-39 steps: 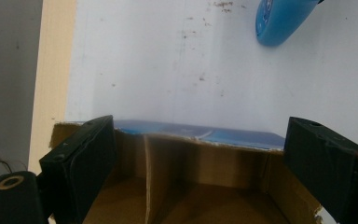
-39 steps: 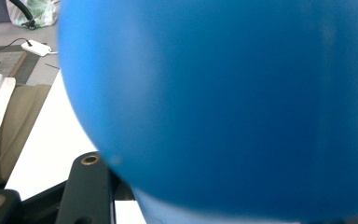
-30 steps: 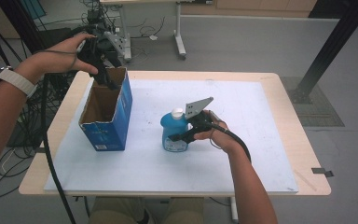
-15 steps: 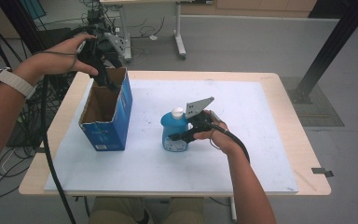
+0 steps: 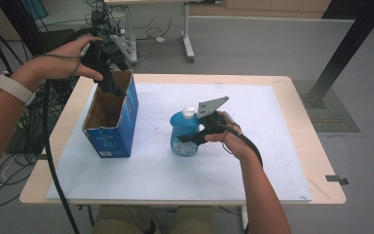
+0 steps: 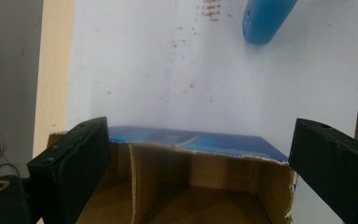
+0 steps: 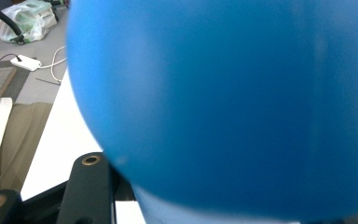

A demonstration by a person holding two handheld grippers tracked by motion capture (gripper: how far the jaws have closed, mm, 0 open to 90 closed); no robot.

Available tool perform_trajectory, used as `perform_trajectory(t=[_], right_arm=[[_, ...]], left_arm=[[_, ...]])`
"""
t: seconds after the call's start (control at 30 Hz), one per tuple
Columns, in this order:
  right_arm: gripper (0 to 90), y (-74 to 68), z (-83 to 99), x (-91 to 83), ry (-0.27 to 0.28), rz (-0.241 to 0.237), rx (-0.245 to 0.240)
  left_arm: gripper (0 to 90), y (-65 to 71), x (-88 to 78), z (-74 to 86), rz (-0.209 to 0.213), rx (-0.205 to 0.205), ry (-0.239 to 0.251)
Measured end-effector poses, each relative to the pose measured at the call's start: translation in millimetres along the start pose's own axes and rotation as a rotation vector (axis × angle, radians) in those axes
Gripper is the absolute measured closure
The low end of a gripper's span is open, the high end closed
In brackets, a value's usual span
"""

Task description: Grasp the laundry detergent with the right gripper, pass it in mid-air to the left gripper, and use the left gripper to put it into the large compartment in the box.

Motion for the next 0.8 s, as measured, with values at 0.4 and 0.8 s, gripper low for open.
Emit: perform_trajectory(t=[0.4, 0.8], right_arm=[[43.0, -6.9, -14.4, -10.3, 0.002, -0.002, 0.006], [43.1, -16.1, -26.2, -20.8, -0.001, 0.007, 0.006]], left_arm=[[6.5, 17.6, -12.2, -17.4, 0.001, 0.011, 0.009], [6.5, 39.0, -18.8, -41.8, 0.030, 0.038, 0.014]])
Point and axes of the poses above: each handheld gripper's, and its own axes: x roughly forward along the jaws, z roughly out of its underside, y roughly to its right, the point moved 9 cm from there along x, roughly forward along the jaws, and after that the axes turned 7 degrees about -z, right-handed, at the moved point
